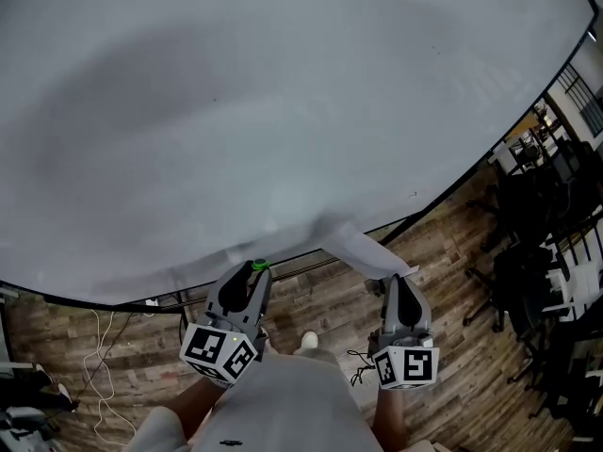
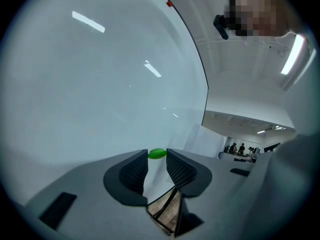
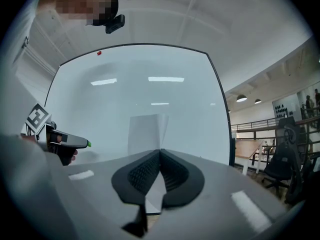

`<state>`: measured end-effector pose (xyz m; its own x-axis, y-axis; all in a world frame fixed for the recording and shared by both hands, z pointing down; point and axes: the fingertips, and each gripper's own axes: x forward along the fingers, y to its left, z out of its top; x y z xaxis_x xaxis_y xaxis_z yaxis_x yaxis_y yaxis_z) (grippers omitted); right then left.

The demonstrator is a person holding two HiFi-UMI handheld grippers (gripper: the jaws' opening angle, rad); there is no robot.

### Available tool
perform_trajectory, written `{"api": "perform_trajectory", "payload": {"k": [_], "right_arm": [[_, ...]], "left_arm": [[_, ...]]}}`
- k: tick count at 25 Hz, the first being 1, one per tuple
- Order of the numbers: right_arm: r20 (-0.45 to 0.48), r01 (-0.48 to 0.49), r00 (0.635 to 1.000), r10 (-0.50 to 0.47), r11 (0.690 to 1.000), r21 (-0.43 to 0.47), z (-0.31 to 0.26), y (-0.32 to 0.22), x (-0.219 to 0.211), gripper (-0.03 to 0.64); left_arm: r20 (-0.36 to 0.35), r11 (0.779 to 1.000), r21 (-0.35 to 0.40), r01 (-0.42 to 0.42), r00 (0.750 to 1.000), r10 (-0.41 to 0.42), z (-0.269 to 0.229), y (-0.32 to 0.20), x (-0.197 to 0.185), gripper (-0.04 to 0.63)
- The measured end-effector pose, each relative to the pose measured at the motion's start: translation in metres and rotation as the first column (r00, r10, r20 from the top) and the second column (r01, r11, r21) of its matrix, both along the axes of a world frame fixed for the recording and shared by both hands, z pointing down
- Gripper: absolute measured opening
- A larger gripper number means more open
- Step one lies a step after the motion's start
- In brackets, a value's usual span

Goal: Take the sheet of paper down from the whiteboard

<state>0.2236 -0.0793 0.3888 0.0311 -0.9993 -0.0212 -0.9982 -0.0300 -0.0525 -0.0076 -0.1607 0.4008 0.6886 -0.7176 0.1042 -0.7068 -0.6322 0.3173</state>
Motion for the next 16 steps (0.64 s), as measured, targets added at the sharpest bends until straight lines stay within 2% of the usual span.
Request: {"api": "perform_trajectory", "payload": {"k": [16], "right_arm": [[-0.019,0.006,1.0,-0.006,1.0,0.009,-0.004,-0.007,-0.013,0.011]], "left_arm": [[-0.006,1.0,-0.014,-0.02,1.0,0.02,0.01,-0.003,-0.007,0.117]]}}
